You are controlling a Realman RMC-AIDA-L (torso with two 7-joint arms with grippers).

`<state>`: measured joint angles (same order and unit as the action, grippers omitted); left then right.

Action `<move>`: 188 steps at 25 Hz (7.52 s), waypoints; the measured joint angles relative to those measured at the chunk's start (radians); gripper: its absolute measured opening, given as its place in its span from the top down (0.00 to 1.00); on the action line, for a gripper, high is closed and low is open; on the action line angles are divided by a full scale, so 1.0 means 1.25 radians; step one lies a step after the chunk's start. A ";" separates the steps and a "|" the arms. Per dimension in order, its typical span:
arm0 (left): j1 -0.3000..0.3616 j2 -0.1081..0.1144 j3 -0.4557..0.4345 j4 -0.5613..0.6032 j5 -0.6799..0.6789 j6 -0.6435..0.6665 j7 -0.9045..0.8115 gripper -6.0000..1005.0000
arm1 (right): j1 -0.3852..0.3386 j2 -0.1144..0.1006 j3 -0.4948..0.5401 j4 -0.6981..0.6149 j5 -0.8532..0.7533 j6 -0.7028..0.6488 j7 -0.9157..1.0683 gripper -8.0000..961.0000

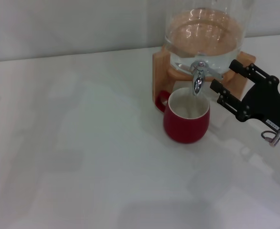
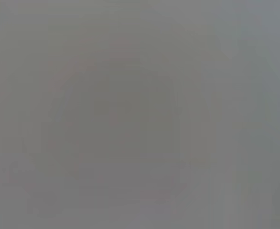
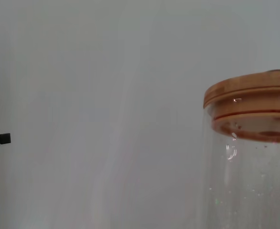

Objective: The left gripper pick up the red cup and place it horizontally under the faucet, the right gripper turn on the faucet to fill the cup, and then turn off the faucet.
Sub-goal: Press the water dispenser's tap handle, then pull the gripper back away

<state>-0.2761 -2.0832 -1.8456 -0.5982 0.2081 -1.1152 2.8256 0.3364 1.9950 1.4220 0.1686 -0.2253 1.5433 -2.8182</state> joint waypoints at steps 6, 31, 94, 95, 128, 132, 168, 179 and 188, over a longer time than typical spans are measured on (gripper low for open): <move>0.000 0.000 -0.001 0.000 0.004 0.000 0.000 0.12 | 0.000 -0.002 0.000 0.000 -0.001 0.001 0.000 0.36; -0.009 0.000 -0.001 0.000 0.004 0.000 0.000 0.12 | 0.000 -0.001 0.000 0.000 0.001 -0.001 -0.001 0.36; -0.020 0.000 0.000 0.001 0.004 0.000 0.000 0.12 | 0.003 -0.001 0.012 0.001 0.001 -0.005 -0.003 0.36; -0.020 0.000 0.000 0.001 0.004 0.000 0.000 0.12 | 0.004 -0.001 0.016 0.001 0.001 -0.006 -0.003 0.36; -0.021 0.000 0.004 -0.001 0.005 0.000 0.000 0.12 | -0.003 0.004 0.072 0.000 0.001 -0.018 -0.010 0.36; -0.021 0.000 0.004 -0.001 0.005 0.000 0.000 0.12 | -0.003 0.005 0.074 0.000 0.001 -0.018 -0.010 0.36; -0.031 0.000 0.006 0.001 0.015 0.000 0.000 0.12 | 0.014 0.007 0.084 0.009 0.000 -0.061 -0.019 0.36; -0.031 0.000 0.006 0.003 0.015 0.000 0.000 0.12 | 0.016 0.007 0.087 0.009 0.001 -0.069 -0.022 0.36; -0.029 0.000 0.006 0.003 0.015 0.000 0.000 0.12 | 0.009 0.007 0.087 0.009 0.001 -0.065 -0.023 0.36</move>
<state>-0.3128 -2.0832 -1.8376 -0.5942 0.2271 -1.1154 2.8256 0.3481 2.0033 1.5310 0.1794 -0.2237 1.4620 -2.8470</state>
